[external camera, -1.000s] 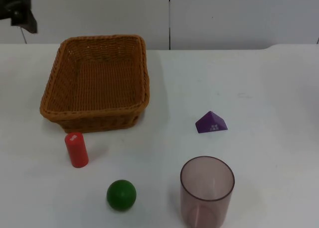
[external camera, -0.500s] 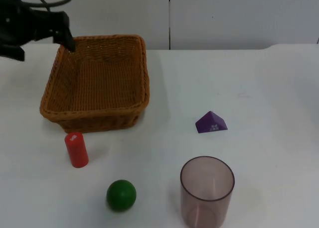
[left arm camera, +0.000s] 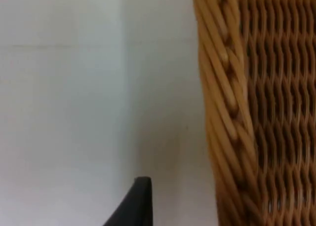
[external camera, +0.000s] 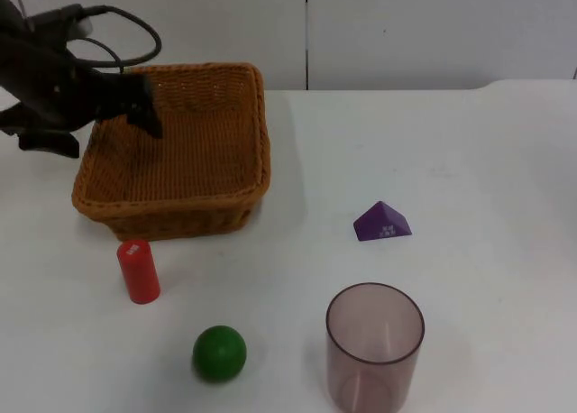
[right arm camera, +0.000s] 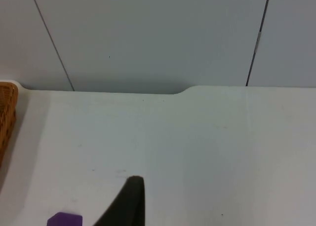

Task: Pick up the basket with the left hand and place the triangular block into the basket with the right hand.

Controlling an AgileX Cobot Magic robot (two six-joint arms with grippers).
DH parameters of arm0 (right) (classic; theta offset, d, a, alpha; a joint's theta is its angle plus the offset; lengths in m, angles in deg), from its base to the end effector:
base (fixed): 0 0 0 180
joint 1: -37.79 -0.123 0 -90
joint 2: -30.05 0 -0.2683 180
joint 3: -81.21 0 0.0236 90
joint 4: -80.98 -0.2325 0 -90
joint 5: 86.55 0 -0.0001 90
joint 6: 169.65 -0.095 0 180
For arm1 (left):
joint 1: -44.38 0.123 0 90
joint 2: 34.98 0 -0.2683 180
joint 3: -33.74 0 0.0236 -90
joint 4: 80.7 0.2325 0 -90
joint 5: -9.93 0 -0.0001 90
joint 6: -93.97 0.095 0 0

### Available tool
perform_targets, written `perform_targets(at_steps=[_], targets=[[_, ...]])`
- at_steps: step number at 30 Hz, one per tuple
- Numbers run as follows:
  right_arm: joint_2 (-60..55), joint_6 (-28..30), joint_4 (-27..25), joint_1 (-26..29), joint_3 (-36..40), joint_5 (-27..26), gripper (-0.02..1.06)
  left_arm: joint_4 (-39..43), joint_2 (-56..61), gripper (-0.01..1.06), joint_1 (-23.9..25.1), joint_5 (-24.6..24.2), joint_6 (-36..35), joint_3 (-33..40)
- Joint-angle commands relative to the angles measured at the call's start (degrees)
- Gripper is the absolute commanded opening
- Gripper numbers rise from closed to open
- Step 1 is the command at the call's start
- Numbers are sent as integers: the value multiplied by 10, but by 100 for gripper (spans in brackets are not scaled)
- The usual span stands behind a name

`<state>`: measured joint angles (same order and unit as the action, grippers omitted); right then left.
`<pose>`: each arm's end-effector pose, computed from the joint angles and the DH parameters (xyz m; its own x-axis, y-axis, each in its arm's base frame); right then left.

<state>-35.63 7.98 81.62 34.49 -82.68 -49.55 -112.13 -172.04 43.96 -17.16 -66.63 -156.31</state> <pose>0.1992 0.0108 0.3782 -0.4822 0.0047 -0.8760 -0.0361 0.9990 0.0252 0.4413 -0.0258 0.1042 -0.8797 -0.1480 -0.4519 -0.0164 0.9592 -0.2823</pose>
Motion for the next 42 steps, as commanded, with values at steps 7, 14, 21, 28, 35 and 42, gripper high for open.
perform_targets(at_steps=[7,14,21,28,35,42], targets=[[0,4,1,1,-2,8,105,15,-55,105,-2,-102,-25,-101],[0,4,3,1,-2,8,105,86,-67,105,-2,-130,-76,-123],[0,4,5,1,-2,-12,105,90,-78,90,-2,-156,-73,-123],[0,4,5,1,-2,-12,105,94,-78,41,-2,-152,-73,-123],[0,4,6,1,-2,-12,105,97,-74,0,-2,-176,-91,-123],[0,18,6,1,-2,-12,105,73,-34,0,-2,-256,-60,-122]])
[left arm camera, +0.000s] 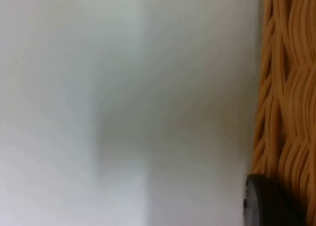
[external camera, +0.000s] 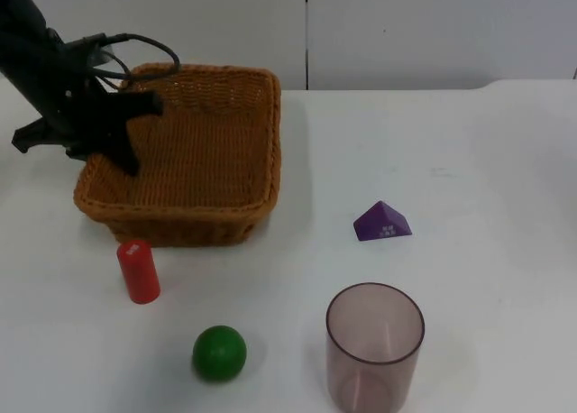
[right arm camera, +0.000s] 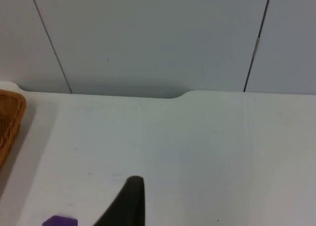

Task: Pick up the basket with the left hand and place the triangular block into the basket with the right hand.

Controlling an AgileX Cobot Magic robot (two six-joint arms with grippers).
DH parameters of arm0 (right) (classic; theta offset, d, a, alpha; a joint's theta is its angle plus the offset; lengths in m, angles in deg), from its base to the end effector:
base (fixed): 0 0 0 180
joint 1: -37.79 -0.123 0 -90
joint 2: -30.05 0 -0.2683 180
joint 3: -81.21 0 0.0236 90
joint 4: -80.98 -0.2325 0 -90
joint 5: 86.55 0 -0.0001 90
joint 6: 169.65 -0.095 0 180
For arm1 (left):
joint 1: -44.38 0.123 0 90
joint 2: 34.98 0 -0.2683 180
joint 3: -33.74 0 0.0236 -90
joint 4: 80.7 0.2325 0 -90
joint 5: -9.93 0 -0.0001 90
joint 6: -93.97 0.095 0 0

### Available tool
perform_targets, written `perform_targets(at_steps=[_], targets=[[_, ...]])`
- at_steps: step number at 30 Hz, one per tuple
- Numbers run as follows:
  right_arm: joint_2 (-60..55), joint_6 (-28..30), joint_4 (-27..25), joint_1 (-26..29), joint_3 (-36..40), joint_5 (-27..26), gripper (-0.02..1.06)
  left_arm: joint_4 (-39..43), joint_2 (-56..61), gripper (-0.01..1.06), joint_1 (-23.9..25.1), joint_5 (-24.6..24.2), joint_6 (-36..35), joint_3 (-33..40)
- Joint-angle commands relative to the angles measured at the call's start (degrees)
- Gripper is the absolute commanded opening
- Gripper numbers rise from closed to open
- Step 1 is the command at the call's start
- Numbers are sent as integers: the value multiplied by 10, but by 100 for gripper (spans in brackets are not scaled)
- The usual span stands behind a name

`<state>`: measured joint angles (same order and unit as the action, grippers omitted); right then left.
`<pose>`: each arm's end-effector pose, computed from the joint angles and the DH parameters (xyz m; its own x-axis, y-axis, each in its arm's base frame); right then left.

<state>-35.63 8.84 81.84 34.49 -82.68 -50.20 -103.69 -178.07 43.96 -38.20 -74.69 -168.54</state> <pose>0.1997 0.0107 0.3792 -0.4715 -0.0129 -0.8818 -0.0430 0.9990 0.0084 0.4471 -0.0309 0.0969 -0.9755 -0.0674 -0.2094 -0.0015 0.9539 -0.3001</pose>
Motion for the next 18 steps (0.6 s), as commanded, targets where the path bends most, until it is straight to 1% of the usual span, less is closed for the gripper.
perform_targets(at_steps=[1,4,6,7,12,13,15,16,18], targets=[[0,9,4,1,-2,-6,105,-17,37,0,-2,-53,23,2],[0,9,4,1,-2,-6,105,-33,66,0,-2,-52,24,22],[0,9,4,1,-2,-6,105,-50,105,0,-2,-35,24,55],[0,9,4,1,-2,-6,105,-50,105,0,-2,-35,24,55],[0,12,4,1,-2,-6,105,-77,210,0,-2,19,16,167],[0,12,4,1,-2,-6,105,-77,210,0,-2,19,16,167],[0,12,4,1,-2,-6,105,-93,250,0,-2,29,5,201],[0,24,1,1,-2,-6,105,-100,266,0,-2,30,-1,214],[0,25,1,1,-2,-6,105,-121,291,0,-2,30,-10,232]])
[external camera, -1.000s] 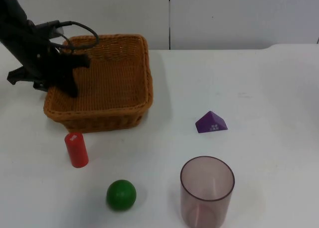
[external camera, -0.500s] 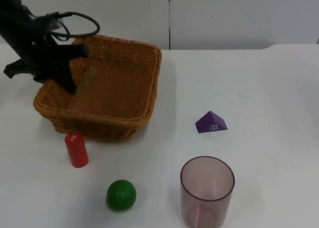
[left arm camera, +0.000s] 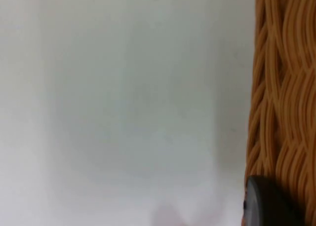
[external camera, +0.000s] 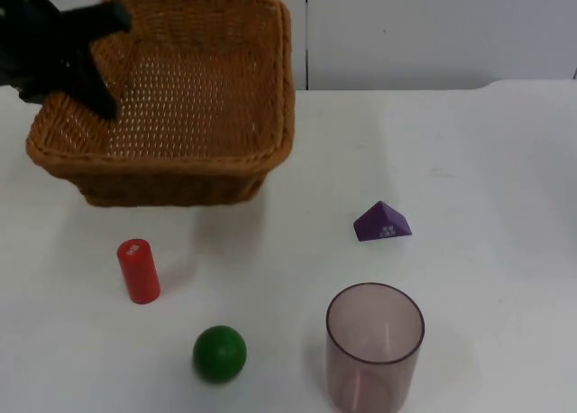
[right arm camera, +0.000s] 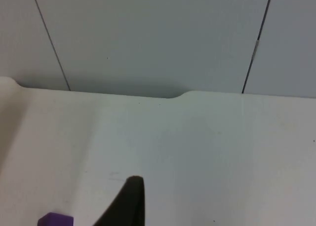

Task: Pick up the basket with the left hand and place the triangular block into the basket with the right hand.

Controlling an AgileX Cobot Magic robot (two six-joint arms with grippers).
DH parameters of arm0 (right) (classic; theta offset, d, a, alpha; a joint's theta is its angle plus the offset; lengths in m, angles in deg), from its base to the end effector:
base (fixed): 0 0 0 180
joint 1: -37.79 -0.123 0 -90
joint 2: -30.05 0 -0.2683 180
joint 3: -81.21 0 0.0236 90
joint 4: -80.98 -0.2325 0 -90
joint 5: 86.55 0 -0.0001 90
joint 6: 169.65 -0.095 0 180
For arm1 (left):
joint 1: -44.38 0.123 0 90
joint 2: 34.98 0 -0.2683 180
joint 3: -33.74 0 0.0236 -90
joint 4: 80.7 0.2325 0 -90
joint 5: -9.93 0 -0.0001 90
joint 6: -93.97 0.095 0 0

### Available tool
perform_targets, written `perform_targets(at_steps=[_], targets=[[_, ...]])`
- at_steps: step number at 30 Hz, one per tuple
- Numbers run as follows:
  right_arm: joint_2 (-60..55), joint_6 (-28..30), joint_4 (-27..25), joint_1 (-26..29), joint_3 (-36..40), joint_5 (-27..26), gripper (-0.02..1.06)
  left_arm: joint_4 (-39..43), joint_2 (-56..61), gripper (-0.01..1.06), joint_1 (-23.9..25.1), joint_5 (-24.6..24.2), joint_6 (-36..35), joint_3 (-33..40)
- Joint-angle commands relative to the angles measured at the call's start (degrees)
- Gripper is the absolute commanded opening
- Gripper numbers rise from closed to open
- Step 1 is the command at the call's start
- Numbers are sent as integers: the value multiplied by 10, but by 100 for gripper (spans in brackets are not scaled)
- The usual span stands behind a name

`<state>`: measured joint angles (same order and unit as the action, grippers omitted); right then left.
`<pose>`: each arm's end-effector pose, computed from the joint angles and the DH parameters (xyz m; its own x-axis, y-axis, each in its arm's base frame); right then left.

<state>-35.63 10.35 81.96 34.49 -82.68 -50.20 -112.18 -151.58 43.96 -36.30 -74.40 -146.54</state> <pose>0.1997 0.0105 0.3792 -0.4701 -0.0409 -0.8817 -0.0551 0.9983 -0.0169 0.3716 -0.0386 0.1994 -0.9382 -0.1750 -0.2987 -0.0369 0.9084 -0.4164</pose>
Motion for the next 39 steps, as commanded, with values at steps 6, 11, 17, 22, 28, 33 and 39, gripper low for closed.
perform_targets(at_steps=[6,11,17,22,28,33,39], targets=[[0,11,-2,1,-2,3,105,-53,84,0,-15,-35,-21,40],[0,23,-2,1,-2,31,105,-50,142,0,-41,-35,-75,77],[0,49,-18,1,-2,61,105,-5,188,0,-67,-38,-120,111],[-4,108,-75,1,4,81,105,27,207,0,-95,-40,-126,133],[-26,152,-83,1,49,51,105,21,208,0,-116,-27,-137,134],[-82,285,-161,-4,73,4,105,15,208,0,-116,-23,-148,134],[-214,422,-196,-52,62,-28,105,12,208,0,-116,-23,-150,134]])
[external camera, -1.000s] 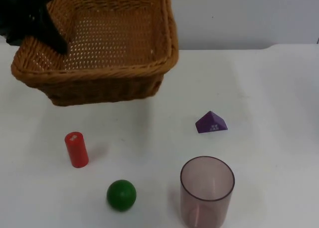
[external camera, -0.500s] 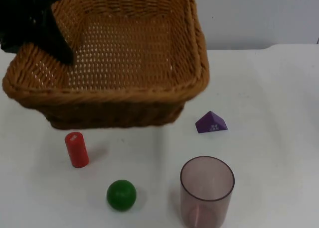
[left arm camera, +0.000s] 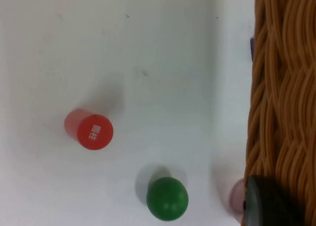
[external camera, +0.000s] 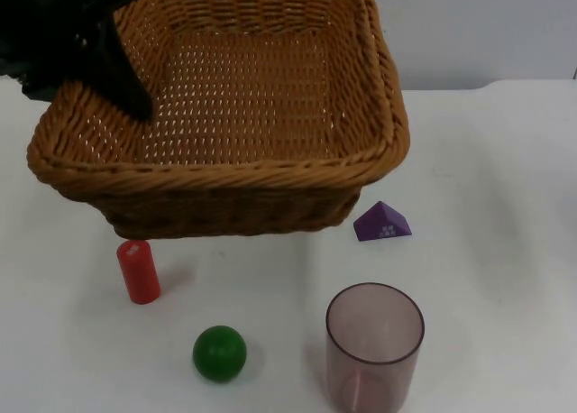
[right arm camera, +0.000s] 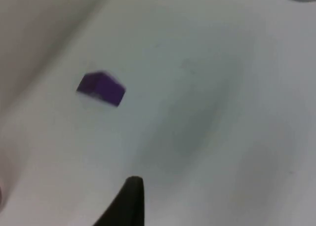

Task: Pick up the basket with the left hand and place the triangular block into the basket with the right hand.

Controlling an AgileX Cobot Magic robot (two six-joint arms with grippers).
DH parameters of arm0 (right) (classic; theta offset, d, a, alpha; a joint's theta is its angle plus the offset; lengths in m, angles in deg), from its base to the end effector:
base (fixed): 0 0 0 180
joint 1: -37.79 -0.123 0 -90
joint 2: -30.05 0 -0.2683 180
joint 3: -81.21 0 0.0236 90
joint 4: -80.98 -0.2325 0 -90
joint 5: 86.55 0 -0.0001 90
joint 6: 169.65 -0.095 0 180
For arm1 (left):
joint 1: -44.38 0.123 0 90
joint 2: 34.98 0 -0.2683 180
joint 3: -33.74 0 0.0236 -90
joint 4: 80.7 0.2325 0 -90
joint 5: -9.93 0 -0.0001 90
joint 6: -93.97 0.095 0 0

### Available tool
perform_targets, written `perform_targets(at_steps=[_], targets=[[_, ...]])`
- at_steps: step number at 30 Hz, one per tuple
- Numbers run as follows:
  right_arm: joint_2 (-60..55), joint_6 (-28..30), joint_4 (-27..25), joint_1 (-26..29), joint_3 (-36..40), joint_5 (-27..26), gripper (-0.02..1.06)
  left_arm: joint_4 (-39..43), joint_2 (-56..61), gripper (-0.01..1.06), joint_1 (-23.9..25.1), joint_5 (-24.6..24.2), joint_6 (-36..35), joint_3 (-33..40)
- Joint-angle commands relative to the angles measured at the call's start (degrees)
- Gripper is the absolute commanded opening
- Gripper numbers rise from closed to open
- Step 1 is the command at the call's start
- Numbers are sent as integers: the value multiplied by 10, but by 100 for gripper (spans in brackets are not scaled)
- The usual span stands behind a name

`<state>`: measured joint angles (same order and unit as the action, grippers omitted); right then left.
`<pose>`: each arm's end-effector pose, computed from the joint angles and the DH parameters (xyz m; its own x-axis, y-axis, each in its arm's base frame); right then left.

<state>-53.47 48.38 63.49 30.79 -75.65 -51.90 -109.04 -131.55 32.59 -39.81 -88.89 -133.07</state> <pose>0.2553 0.0477 0.2737 -0.6065 -0.4703 -0.6411 -0.5134 0.8473 -0.1359 0.2804 -0.0937 0.2523 -0.9539 -0.1588 -0.2547 -0.0249 0.8876 -0.4600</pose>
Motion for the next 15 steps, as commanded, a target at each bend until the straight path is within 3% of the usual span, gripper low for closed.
perform_targets(at_steps=[1,9,15], targets=[[-65,57,-12,-23,-16,-11,105,-19,8,0,-3,12,-5,0],[-220,132,-12,-72,-100,-14,105,-19,8,0,-3,12,-4,0],[-332,194,-11,-102,-208,51,105,-19,8,0,-3,12,-3,0]])
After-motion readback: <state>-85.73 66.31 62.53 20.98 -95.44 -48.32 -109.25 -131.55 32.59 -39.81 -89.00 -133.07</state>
